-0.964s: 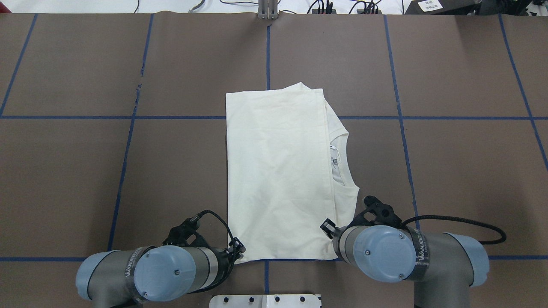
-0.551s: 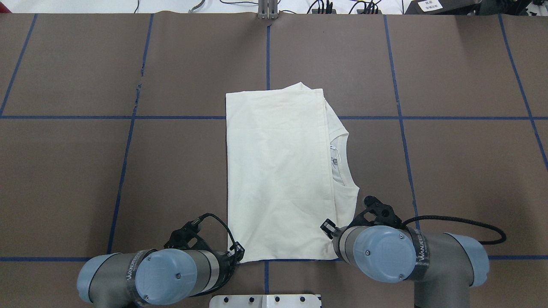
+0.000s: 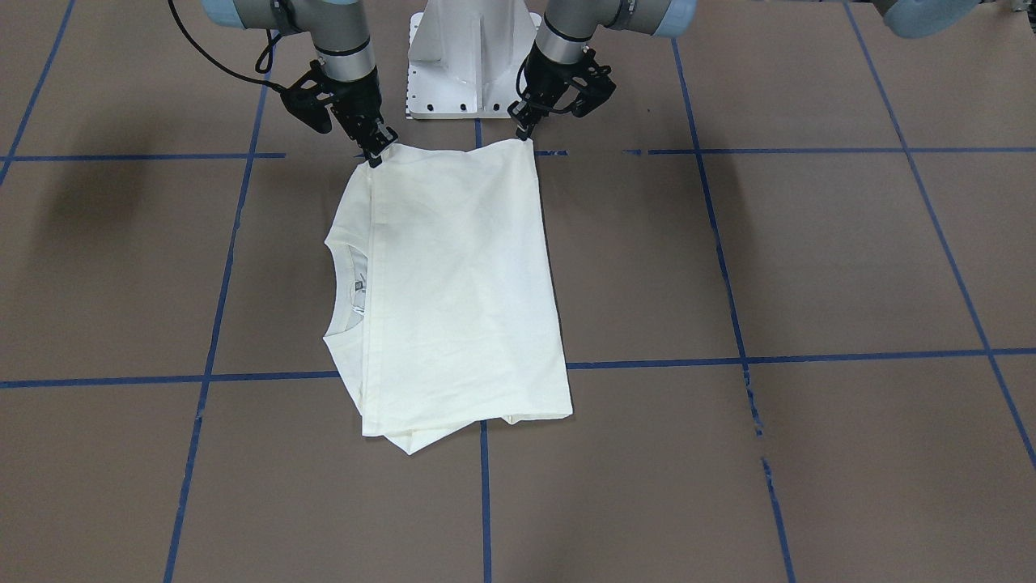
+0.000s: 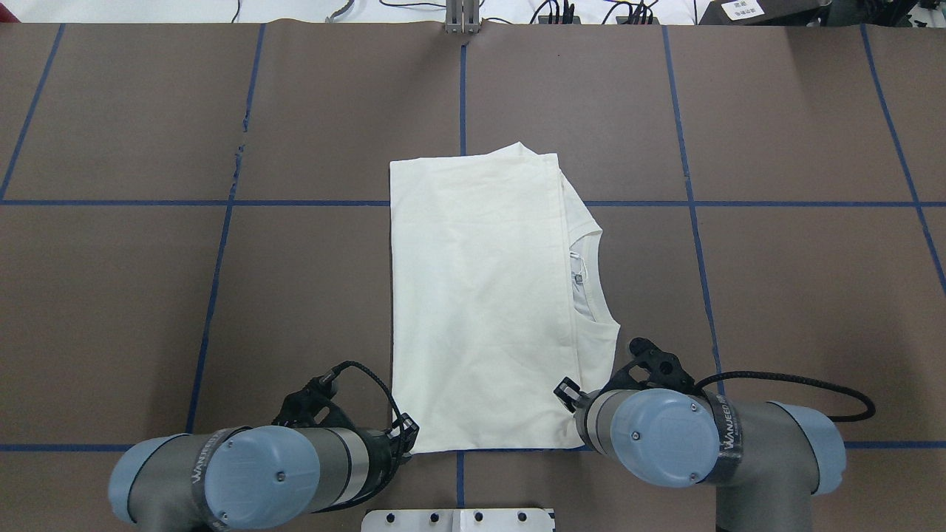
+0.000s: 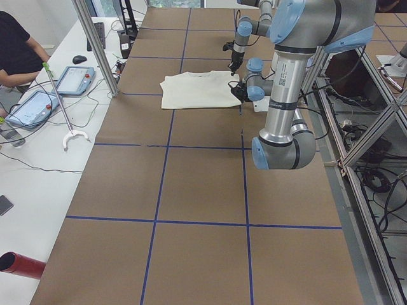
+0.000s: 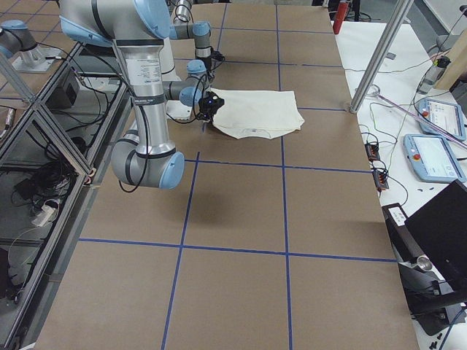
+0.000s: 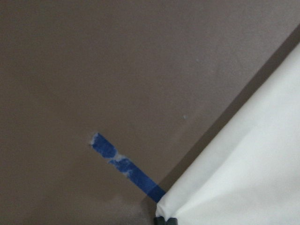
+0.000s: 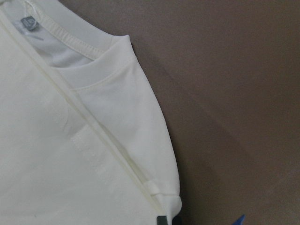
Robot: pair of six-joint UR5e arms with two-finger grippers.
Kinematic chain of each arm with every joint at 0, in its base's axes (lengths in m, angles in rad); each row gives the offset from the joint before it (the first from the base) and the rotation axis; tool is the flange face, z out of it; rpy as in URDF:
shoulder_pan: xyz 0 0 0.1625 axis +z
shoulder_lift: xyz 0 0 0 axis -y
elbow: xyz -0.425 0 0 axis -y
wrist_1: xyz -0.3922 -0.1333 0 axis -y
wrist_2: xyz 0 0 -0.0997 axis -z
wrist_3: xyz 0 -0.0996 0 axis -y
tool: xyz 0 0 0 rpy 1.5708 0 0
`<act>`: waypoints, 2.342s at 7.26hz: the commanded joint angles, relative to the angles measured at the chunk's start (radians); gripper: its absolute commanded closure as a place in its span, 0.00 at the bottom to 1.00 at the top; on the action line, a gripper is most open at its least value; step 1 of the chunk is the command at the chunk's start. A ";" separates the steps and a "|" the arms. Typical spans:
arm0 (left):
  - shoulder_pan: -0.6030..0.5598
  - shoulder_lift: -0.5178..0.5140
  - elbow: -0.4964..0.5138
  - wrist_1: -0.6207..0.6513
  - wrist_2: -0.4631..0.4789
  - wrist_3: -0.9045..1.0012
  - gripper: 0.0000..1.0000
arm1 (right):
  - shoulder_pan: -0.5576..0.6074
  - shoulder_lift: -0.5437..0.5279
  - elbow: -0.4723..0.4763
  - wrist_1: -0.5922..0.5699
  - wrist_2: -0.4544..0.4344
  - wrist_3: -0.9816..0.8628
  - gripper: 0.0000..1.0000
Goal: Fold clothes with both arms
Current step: 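Grasp the shirt's near corners with both grippers, then lift the near edge and fold it away from the robot with both grippers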
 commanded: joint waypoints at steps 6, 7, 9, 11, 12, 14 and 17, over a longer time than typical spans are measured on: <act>-0.103 -0.063 -0.213 0.194 0.047 0.088 1.00 | 0.204 -0.025 0.196 0.011 0.124 -0.053 1.00; -0.161 -0.070 -0.201 0.212 0.047 0.163 1.00 | 0.301 0.085 0.094 0.008 0.187 -0.121 1.00; -0.254 -0.090 -0.111 0.209 0.043 0.276 1.00 | 0.435 0.204 -0.093 0.009 0.264 -0.203 1.00; -0.343 -0.163 0.055 0.177 0.046 0.364 1.00 | 0.486 0.308 -0.261 0.047 0.295 -0.212 1.00; -0.385 -0.167 0.115 0.104 0.046 0.390 1.00 | 0.494 0.357 -0.374 0.117 0.295 -0.212 1.00; -0.450 -0.214 0.286 -0.025 0.046 0.436 1.00 | 0.526 0.478 -0.596 0.191 0.307 -0.245 1.00; -0.498 -0.256 0.463 -0.180 0.047 0.527 1.00 | 0.549 0.571 -0.853 0.353 0.310 -0.305 1.00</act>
